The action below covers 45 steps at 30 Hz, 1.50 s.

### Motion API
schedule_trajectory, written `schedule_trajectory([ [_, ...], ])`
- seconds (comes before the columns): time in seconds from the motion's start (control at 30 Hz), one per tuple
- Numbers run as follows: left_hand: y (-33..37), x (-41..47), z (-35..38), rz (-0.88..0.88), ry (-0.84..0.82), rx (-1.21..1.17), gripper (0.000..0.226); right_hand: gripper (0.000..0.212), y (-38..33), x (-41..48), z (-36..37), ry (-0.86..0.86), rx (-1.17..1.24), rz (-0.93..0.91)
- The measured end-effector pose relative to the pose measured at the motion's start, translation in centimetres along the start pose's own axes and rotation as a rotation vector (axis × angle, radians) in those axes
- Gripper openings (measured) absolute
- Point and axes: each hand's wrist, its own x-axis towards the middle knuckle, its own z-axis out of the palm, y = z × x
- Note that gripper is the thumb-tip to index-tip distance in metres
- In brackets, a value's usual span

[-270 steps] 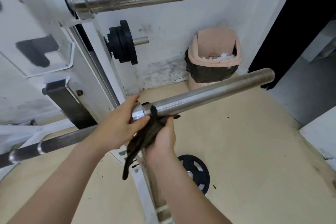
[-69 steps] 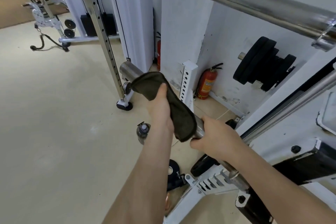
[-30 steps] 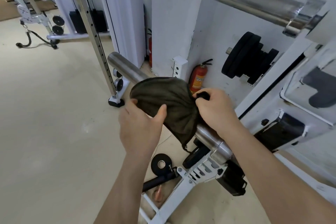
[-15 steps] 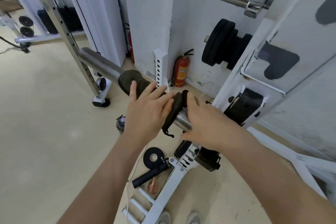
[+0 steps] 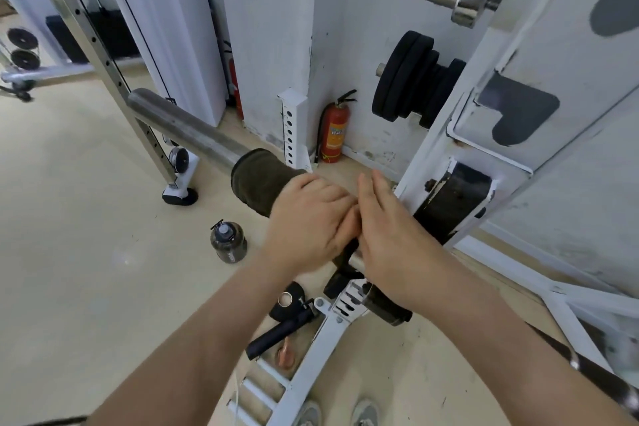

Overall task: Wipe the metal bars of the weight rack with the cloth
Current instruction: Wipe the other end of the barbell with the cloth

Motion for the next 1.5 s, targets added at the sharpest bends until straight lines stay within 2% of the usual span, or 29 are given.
schedule_trajectory([
  [0.03,-1.4,0.5,-0.4,-0.038,-0.010,0.054,0.046,0.083,0.2,0.1,0.1,-0.018,-0.031,-0.018],
  [0.13,-7.6,1.8,-2.2,-0.336,0.012,0.109,0.043,0.073,0.2,0.2,0.6,-0.033,-0.081,-0.035],
  [0.2,-10.0,1.8,-2.8,-0.448,0.027,0.139,0.042,0.068,-0.7,0.1,0.3,-0.034,-0.108,-0.048],
  [0.3,-6.4,1.0,-1.4,-0.411,0.042,0.133,0.039,0.083,-2.0,1.3,-0.2,-0.087,-0.188,-0.057],
  [0.37,-2.6,-0.6,0.1,-0.250,0.110,0.062,0.037,0.095,-2.1,2.7,0.3,-0.055,-0.232,-0.017],
  [0.43,-2.6,-1.4,0.6,-0.153,0.176,-0.016,0.034,0.097,-1.9,3.2,1.0,0.020,-0.353,-0.027],
  [0.5,-5.7,-1.3,0.9,-0.239,0.272,-0.027,0.031,0.096,-1.8,3.4,1.3,0.026,-0.392,-0.030],
  [0.57,-8.5,-1.1,0.9,-0.515,0.390,-0.099,0.037,0.091,-1.5,3.7,0.9,-0.008,-0.355,0.009],
  [0.7,-8.7,-0.1,1.5,-0.916,0.644,-0.586,0.058,0.043,-1.8,4.6,0.2,-0.105,-0.308,0.039],
  [0.77,-6.7,1.0,1.2,-1.126,0.846,-1.006,0.060,0.040,-1.9,5.2,-0.4,-0.199,-0.244,0.052],
  [0.83,-4.4,1.8,1.1,-1.242,0.940,-1.405,0.054,0.037,-1.7,5.9,-0.9,-0.255,-0.172,0.080],
  [0.9,-3.1,1.9,1.9,-1.247,0.924,-1.578,0.052,0.037,-1.3,6.4,-0.8,-0.247,-0.130,0.087],
  [0.97,-1.7,1.3,2.4,-1.269,0.824,-1.748,0.051,0.050,-0.9,6.4,-0.2,-0.171,-0.165,0.052],
  [1.07,-1.1,0.8,2.4,-1.352,0.619,-1.856,0.042,0.096,-1.0,5.8,0.7,-0.016,-0.199,-0.049],
  [1.1,-1.7,1.0,2.1,-1.353,0.603,-1.869,0.039,0.109,-1.0,5.6,0.7,-0.005,-0.181,-0.072],
  [1.17,-4.1,1.6,0.9,-1.358,0.652,-1.859,0.051,0.126,-1.0,5.4,0.6,-0.034,-0.159,-0.097],
  [1.2,-6.1,2.0,0.3,-1.383,0.696,-1.848,0.054,0.130,-1.0,5.3,0.6,-0.038,-0.174,-0.111],
  [1.27,-9.8,2.8,-1.0,-1.438,0.771,-1.824,0.045,0.126,-1.2,5.0,0.6,0.010,-0.198,-0.142],
  [1.33,-11.3,3.0,-1.9,-1.392,0.769,-1.895,0.041,0.118,-1.7,4.6,0.7,0.060,-0.172,-0.154],
  [1.4,-10.2,2.7,-1.7,-1.322,0.740,-2.015,0.037,0.111,-2.0,4.4,0.9,0.097,-0.163,-0.163],
  [1.5,-5.0,1.9,0.3,-1.259,0.610,-2.112,0.046,0.103,-1.8,4.8,1.0,0.153,-0.042,-0.129],
])
